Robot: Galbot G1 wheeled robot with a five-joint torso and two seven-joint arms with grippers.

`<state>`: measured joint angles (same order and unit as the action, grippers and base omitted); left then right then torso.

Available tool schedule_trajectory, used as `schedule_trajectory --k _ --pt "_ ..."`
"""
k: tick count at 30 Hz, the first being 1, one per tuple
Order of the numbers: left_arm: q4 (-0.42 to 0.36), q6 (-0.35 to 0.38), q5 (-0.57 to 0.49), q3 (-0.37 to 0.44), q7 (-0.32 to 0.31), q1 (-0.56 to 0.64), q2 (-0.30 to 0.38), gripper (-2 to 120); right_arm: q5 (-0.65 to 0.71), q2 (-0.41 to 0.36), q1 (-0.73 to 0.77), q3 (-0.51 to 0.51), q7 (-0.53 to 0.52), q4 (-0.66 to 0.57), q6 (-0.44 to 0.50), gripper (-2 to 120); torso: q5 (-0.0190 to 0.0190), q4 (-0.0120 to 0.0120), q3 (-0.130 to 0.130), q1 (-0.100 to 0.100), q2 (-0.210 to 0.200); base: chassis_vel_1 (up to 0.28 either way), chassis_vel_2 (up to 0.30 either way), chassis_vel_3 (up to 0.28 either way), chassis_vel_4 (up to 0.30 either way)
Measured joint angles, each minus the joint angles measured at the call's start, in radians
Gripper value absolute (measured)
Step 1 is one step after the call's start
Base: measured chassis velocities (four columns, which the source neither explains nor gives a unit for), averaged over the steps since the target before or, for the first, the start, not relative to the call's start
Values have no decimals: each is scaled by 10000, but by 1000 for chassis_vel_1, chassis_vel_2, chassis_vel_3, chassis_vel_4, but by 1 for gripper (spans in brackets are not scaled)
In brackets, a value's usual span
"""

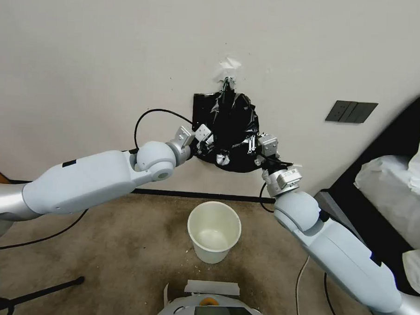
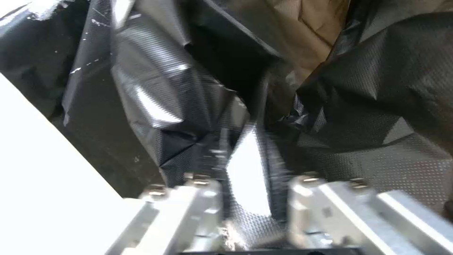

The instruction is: Place a trash bag onto the trash bin.

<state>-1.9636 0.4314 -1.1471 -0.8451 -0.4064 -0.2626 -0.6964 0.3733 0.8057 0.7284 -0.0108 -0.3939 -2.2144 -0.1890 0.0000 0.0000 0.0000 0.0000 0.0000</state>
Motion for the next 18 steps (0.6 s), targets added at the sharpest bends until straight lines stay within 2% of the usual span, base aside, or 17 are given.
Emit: schedule_trajectory --k 1,7,10,12,13,14,15,18 --pt "-187 22 -119 194 -161 166 61 0 139 20 20 5 -74 -11 -9 0 -1 1 0 0 0 0 0 0 0" --pt "-353 -69 -155 437 -313 420 236 0 361 12 40 -22 -162 -52 -29 0 0 0 0 0 0 0 0 0 0" --pt "-540 -697 -169 1156 -585 1029 378 0 818 41 180 -185 -295 -170 -51 0 -1 1 0 0 0 0 0 0 0" --pt "-599 -883 -171 1345 -640 1194 406 0 1000 65 229 -219 -356 -225 -67 0 -1 0 0 0 0 0 0 0 0" --pt "-747 -1214 -178 1755 -778 1555 458 0 1556 147 372 -314 -602 -417 -182 0 0 -1 0 0 0 0 0 0 0" --pt "-747 -1214 -178 1755 -778 1555 458 0 1556 147 372 -314 -602 -417 -182 0 0 -1 0 0 0 0 0 0 0" --pt "-1086 -1648 -189 2356 -950 2180 554 0 2678 293 670 -509 -1056 -736 -373 0 -2 0 -1 0 0 0 0 0 0" --pt "-1422 -1846 -178 2820 -1060 2695 687 0 3299 345 968 -680 -1329 -906 -444 0 -2 0 -1 -1 0 0 0 0 0"
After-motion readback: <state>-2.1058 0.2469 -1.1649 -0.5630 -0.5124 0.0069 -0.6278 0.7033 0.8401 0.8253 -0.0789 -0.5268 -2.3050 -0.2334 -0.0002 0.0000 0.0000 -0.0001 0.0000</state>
